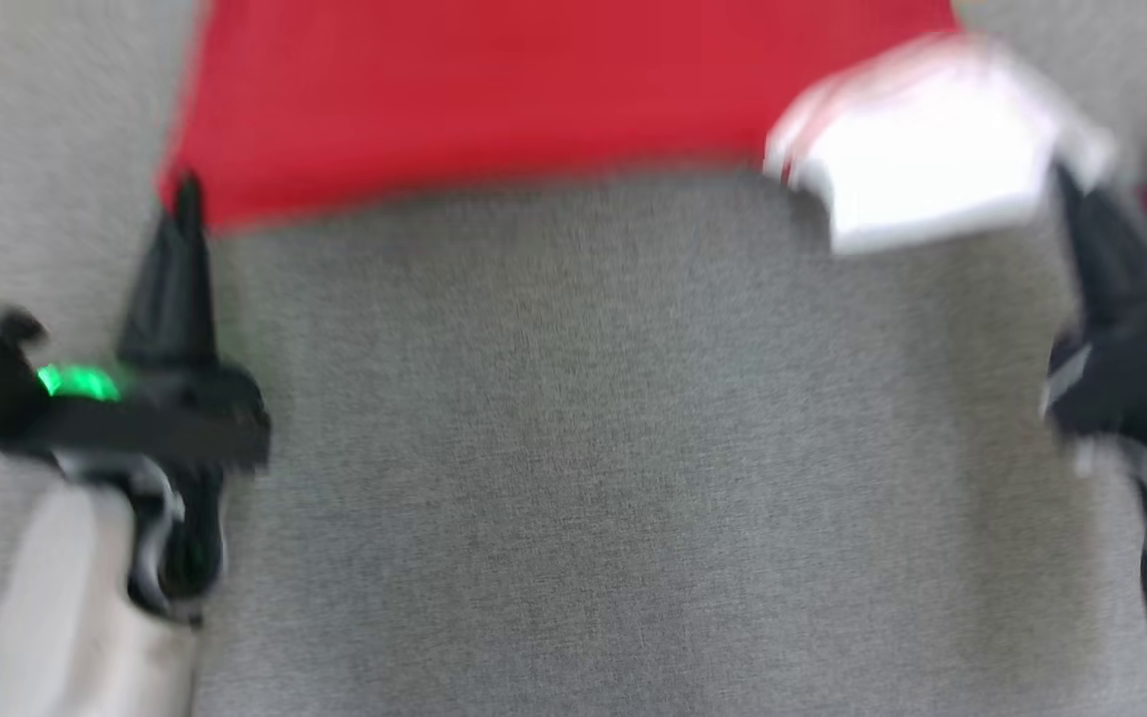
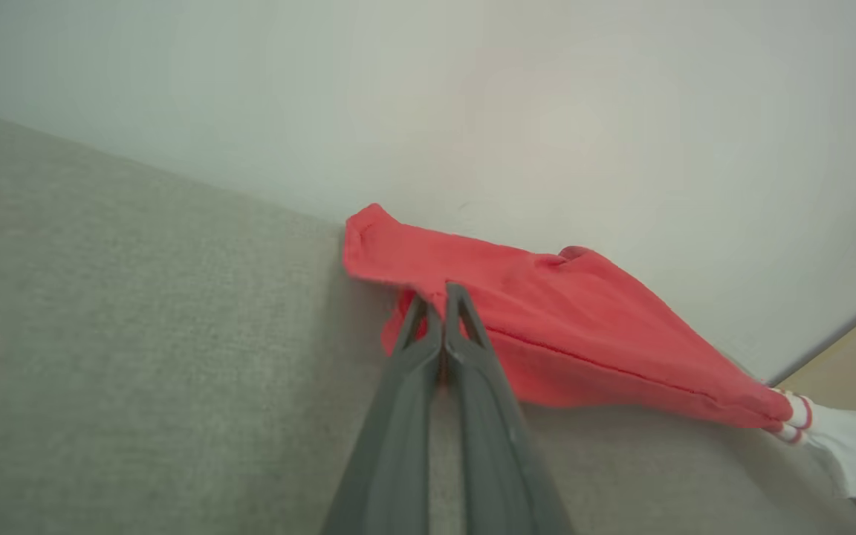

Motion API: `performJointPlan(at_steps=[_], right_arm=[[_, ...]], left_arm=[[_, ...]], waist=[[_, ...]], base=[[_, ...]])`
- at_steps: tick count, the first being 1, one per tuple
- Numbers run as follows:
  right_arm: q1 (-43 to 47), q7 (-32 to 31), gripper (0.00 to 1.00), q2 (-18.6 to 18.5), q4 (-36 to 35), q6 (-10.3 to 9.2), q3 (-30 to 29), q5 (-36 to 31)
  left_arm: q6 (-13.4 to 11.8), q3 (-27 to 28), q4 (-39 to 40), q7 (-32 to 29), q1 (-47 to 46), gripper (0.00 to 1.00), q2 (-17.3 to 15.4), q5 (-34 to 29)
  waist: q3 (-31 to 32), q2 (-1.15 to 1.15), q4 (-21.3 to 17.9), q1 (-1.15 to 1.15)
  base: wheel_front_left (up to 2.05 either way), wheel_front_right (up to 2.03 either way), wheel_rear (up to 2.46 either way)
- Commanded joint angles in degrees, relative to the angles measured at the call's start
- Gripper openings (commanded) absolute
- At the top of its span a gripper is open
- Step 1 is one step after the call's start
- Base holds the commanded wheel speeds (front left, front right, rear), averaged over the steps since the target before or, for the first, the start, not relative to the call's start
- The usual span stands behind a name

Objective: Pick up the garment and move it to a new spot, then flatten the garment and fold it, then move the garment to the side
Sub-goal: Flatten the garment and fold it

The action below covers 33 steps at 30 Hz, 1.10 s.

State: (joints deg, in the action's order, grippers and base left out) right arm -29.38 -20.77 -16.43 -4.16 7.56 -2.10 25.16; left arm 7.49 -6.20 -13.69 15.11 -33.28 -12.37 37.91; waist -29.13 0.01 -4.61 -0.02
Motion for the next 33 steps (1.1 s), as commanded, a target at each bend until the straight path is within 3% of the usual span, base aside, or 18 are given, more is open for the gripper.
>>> performJointPlan(at_steps=[1, 5, 9, 21, 33], right_arm=[[4.61, -3.77, 0.0, 0.98, -3.05, -0.17, -0.8, -1.32], [14.46, -12.73, 0.0, 3.85, -10.13, -0.16, -2.75, -4.34], [21.1, -17.1, 0.0, 6.4, -13.96, -0.17, -3.72, -7.5], [32.26, -19.12, 0.0, 11.56, -9.86, -0.17, -5.1, -15.25], [35.72, -22.65, 0.0, 12.58, -10.9, -0.17, -5.35, -13.52]], left_arm=[[-0.09, -0.26, 0.01, 0.04, 2.96, 0.0, -0.22, -0.94], [-0.08, -0.27, -0.26, 0.03, 8.83, 0.0, 0.82, -1.0], [-0.47, -0.06, 0.31, 0.03, 14.48, 0.0, 1.61, -1.94], [-3.82, 1.08, 3.74, 0.04, 30.7, 0.0, 5.3, -3.73], [-5.92, 0.21, 6.15, -0.6, 36.5, 0.0, 5.04, -5.25]], waist=[[7.76, -0.01, 1.02, 0.02], [11.31, -0.01, 1.4, 0.02], [14.48, -0.01, 1.63, 0.02], [20.54, -0.01, 3.77, 0.02], [23.86, -0.01, 3.79, 0.02]], base=[[0.0, 0.0, 0.0], [0.0, 0.0, 0.0], [0.0, 0.0, 0.0], [0.0, 0.0, 0.0], [0.0, 0.0, 0.0]])
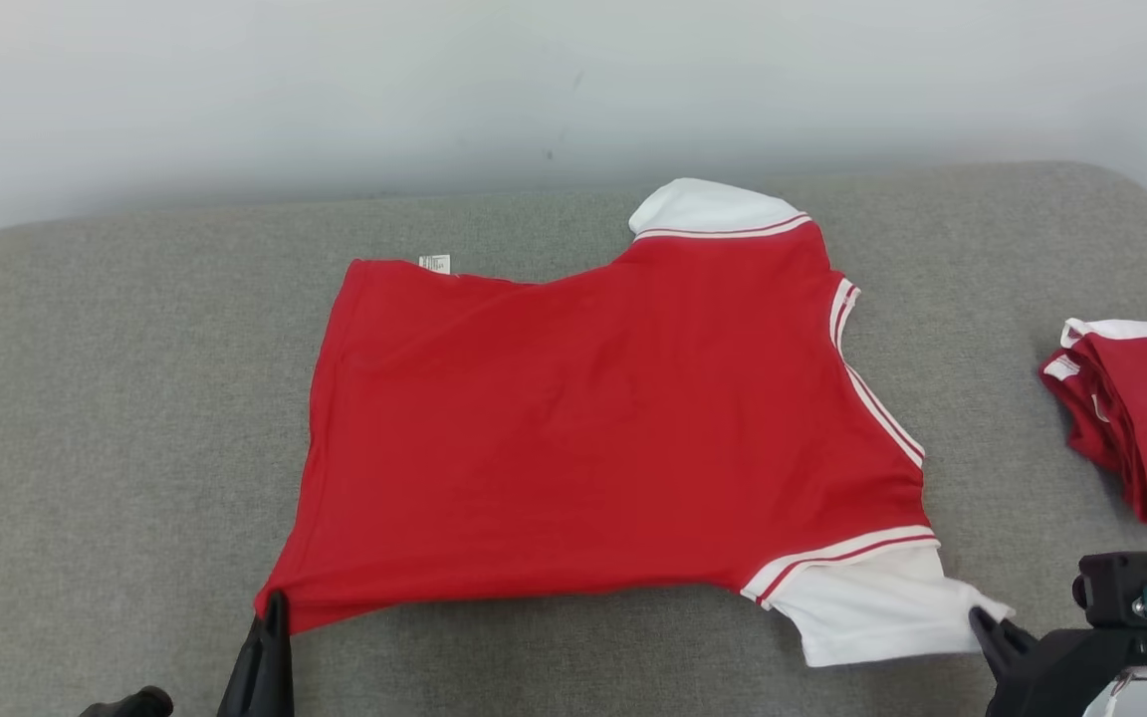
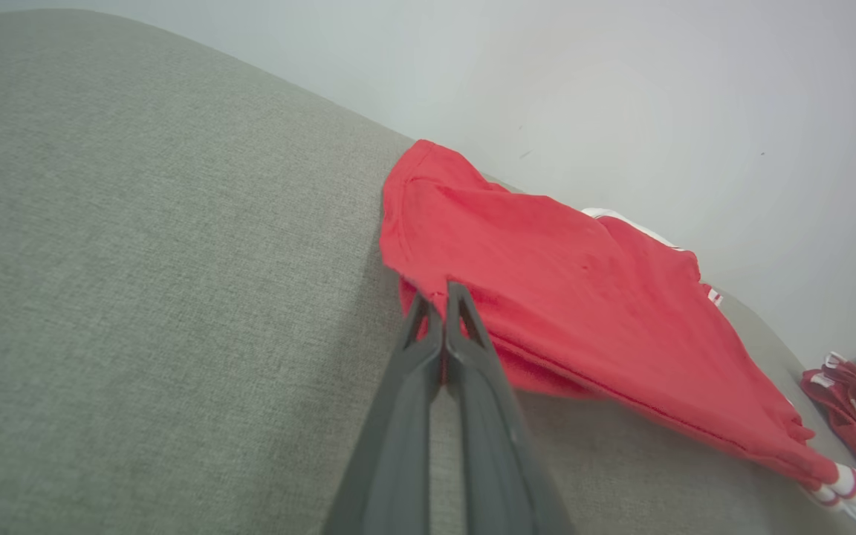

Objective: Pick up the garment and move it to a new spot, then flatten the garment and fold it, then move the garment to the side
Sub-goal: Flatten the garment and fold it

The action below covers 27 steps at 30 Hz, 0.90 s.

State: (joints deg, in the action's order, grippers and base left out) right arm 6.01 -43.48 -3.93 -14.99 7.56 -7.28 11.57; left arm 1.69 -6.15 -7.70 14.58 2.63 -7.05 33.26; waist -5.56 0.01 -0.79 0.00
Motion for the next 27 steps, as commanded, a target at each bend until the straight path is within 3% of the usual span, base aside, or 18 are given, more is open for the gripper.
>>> performJointPlan(at_steps=[1, 19, 27], right_arm=[[0.91, -0.64, 0.0, -0.05, 0.02, -0.17, -0.09, -0.13], [9.28, -13.73, 0.0, -0.28, -3.33, -0.17, -0.52, 4.71], [4.94, -10.78, 0.0, -2.89, -5.46, -0.17, -0.15, 4.53]], left_arm=[[-0.32, 0.06, 0.25, -0.39, 0.79, 0.0, -0.57, -1.01], [-5.57, -2.39, 4.18, -6.68, 8.54, 0.0, -3.96, -4.82], [-6.46, -3.33, 7.11, -8.43, 6.42, 0.0, -3.96, -5.34]], waist=[[0.47, -0.01, -0.09, 0.0], [2.07, -0.01, -0.16, 0.0], [1.34, -0.01, 0.56, 0.0]], base=[[0.0, 0.0, 0.0], [0.0, 0.0, 0.0], [0.0, 0.0, 0.0]])
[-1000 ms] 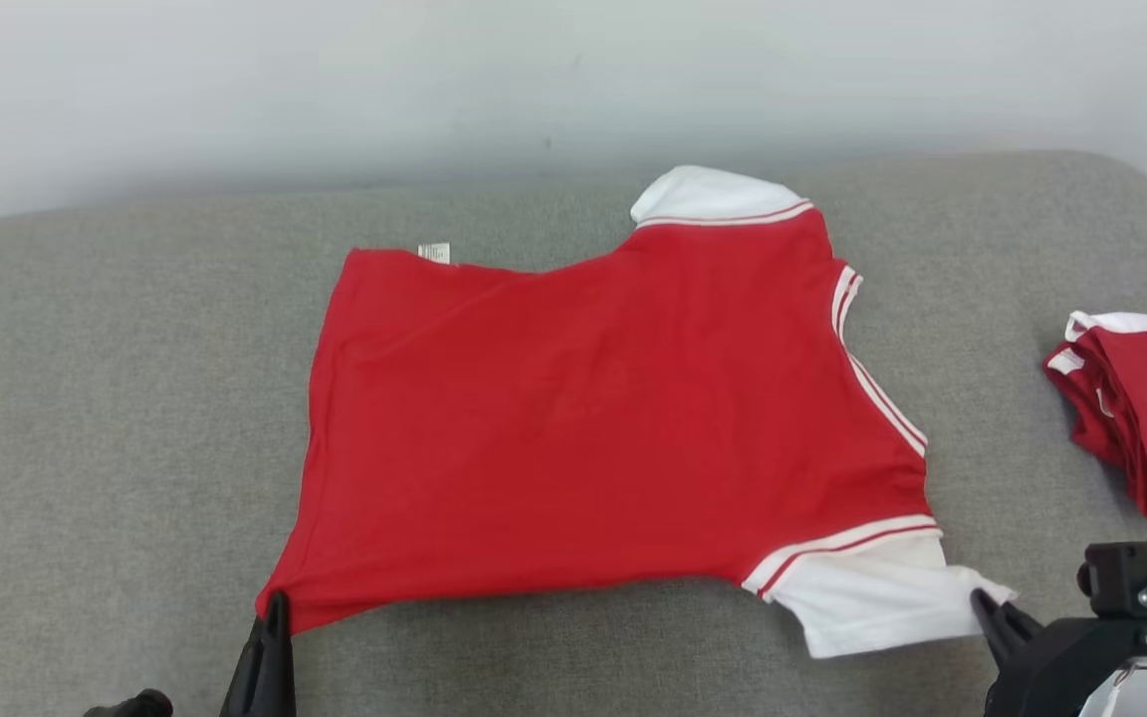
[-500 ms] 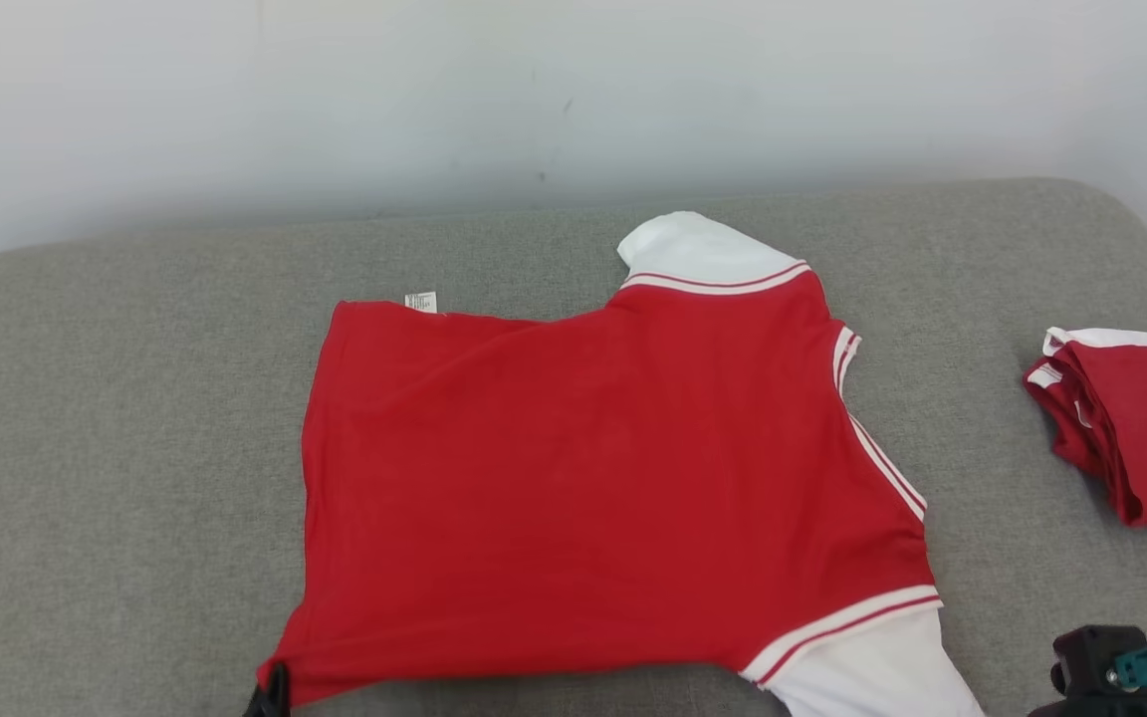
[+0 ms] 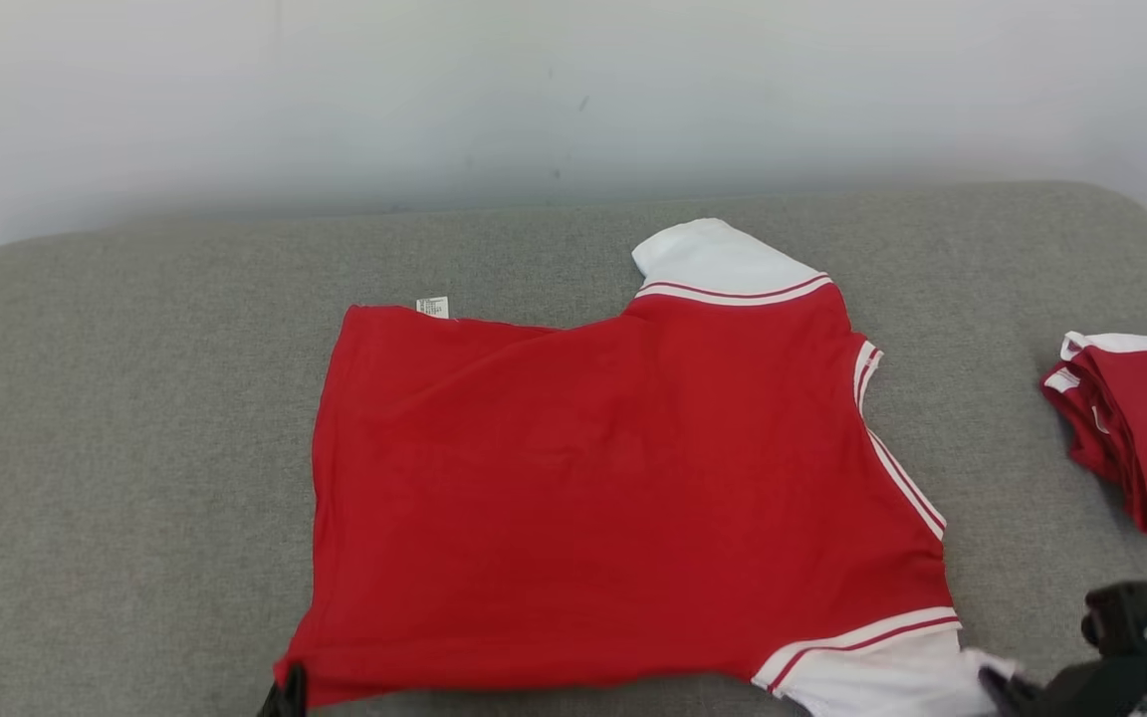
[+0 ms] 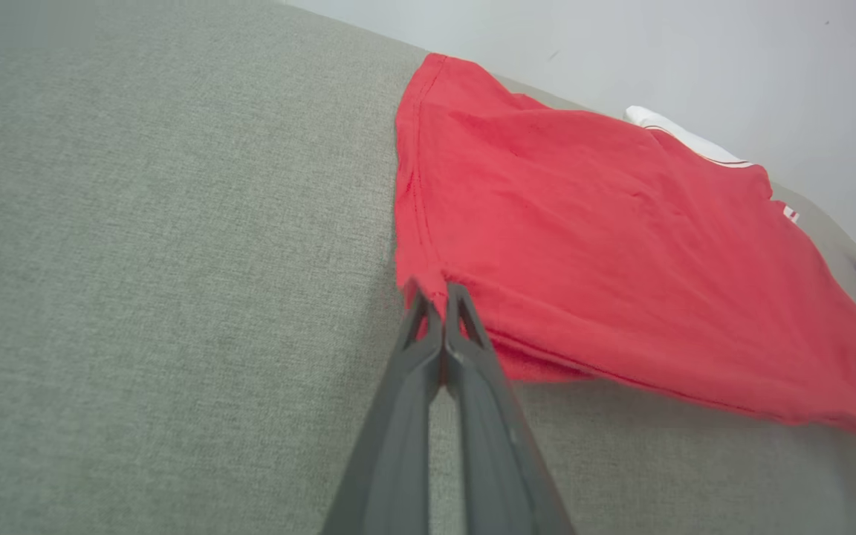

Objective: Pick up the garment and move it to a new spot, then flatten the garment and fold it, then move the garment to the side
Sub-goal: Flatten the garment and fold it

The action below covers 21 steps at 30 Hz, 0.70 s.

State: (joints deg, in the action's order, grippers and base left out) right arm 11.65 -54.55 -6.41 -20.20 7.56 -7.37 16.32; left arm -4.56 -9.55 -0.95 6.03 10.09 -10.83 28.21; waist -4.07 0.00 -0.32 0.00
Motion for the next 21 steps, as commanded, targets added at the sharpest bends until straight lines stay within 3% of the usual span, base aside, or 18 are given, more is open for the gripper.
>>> performJointPlan(at_steps=[1, 11, 21], right_arm=[[-1.64, 0.78, 0.0, -1.02, 0.11, -0.17, 0.28, -0.2], [-16.92, 7.27, 0.0, -9.01, 10.15, -0.17, 5.48, 1.26], [-28.71, 15.27, 0.0, -13.96, 20.68, -0.17, 13.0, 2.29]], left_arm=[[-0.19, -0.12, 0.65, -0.25, -1.7, 0.0, -0.28, -0.46], [0.33, -2.6, -3.56, -3.72, -12.69, 0.0, -0.41, -2.4], [1.86, -3.53, -12.99, -1.86, -22.23, 0.0, -0.02, -3.21]], waist=[[-0.3, 0.0, 0.13, 0.0], [-3.04, 0.0, 0.41, 0.0], [-6.45, 0.0, 0.54, 0.0]], base=[[0.0, 0.0, 0.0], [0.0, 0.0, 0.0], [0.0, 0.0, 0.0]])
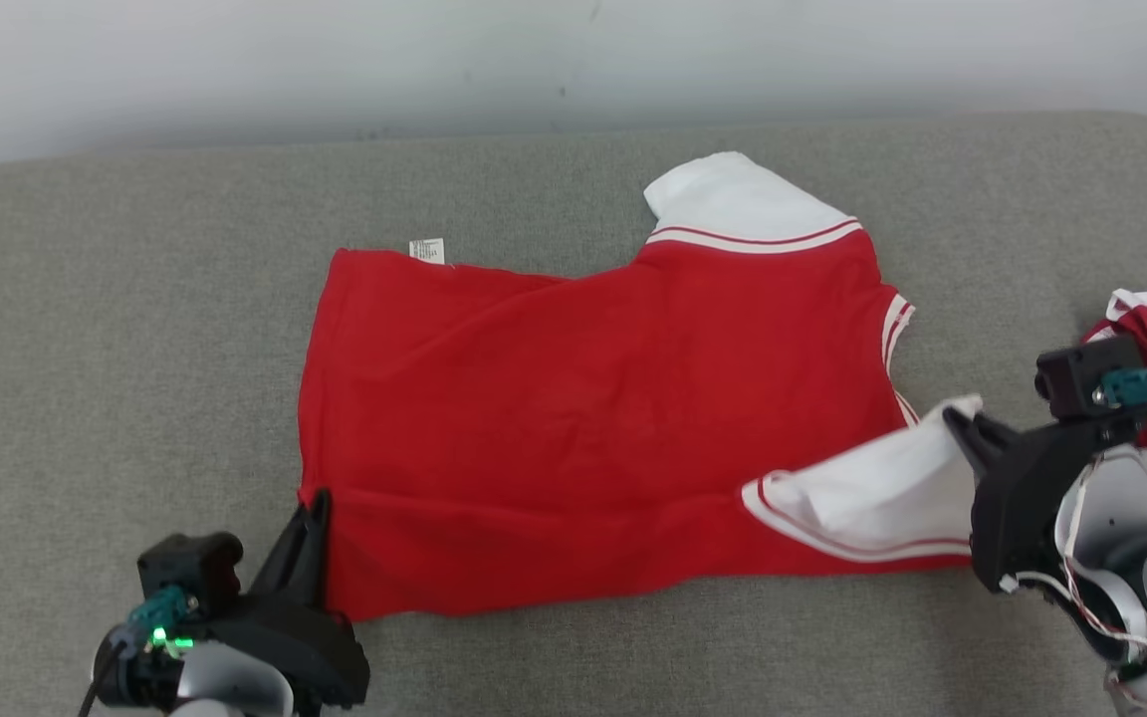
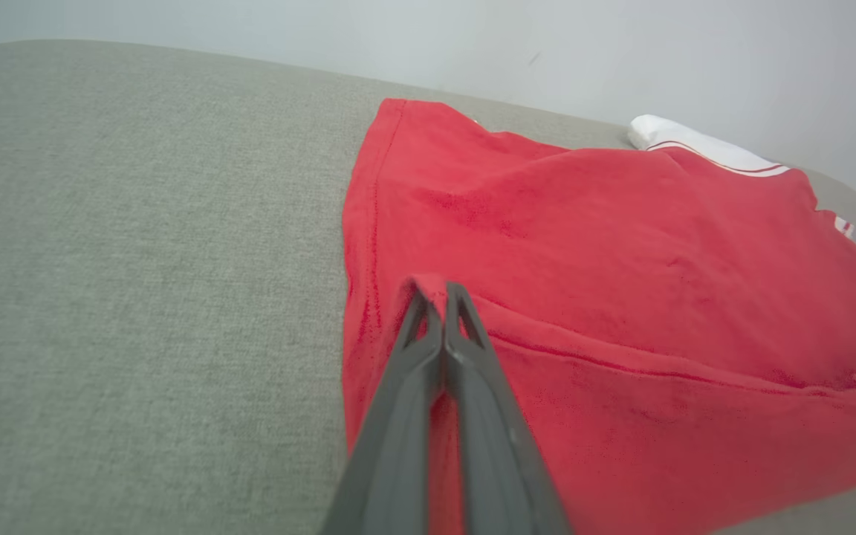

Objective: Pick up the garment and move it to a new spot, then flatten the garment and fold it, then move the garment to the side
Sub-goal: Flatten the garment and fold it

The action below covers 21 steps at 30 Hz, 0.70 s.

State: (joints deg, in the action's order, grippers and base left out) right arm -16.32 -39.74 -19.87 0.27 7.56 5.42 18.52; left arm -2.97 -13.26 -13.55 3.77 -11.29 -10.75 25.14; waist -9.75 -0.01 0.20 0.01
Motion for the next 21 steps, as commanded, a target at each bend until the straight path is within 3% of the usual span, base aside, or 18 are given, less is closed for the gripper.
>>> performJointPlan(at_steps=[1, 10, 21], right_arm=[[-1.82, 1.51, 0.0, -0.85, 0.96, -0.17, 0.77, 0.27], [-9.97, 8.39, 0.0, -4.37, 6.2, -0.17, 7.82, 1.76], [-13.06, 13.77, 0.0, -4.79, 9.65, -0.17, 8.77, 2.02]], left_arm=[[0.47, 0.29, -1.61, 0.89, -1.92, 0.0, -0.09, -0.21], [0.76, 0.66, -8.67, 4.06, -7.69, 0.0, 0.05, -0.35], [0.67, 1.33, -12.7, 6.92, -9.44, 0.0, 0.42, 0.96]], waist=[[-1.17, 0.01, 0.01, -0.01], [-3.77, 0.01, -0.52, -0.01], [-4.74, 0.01, -0.15, -0.01]], base=[[0.0, 0.0, 0.0], [0.0, 0.0, 0.0], [0.0, 0.0, 0.0]])
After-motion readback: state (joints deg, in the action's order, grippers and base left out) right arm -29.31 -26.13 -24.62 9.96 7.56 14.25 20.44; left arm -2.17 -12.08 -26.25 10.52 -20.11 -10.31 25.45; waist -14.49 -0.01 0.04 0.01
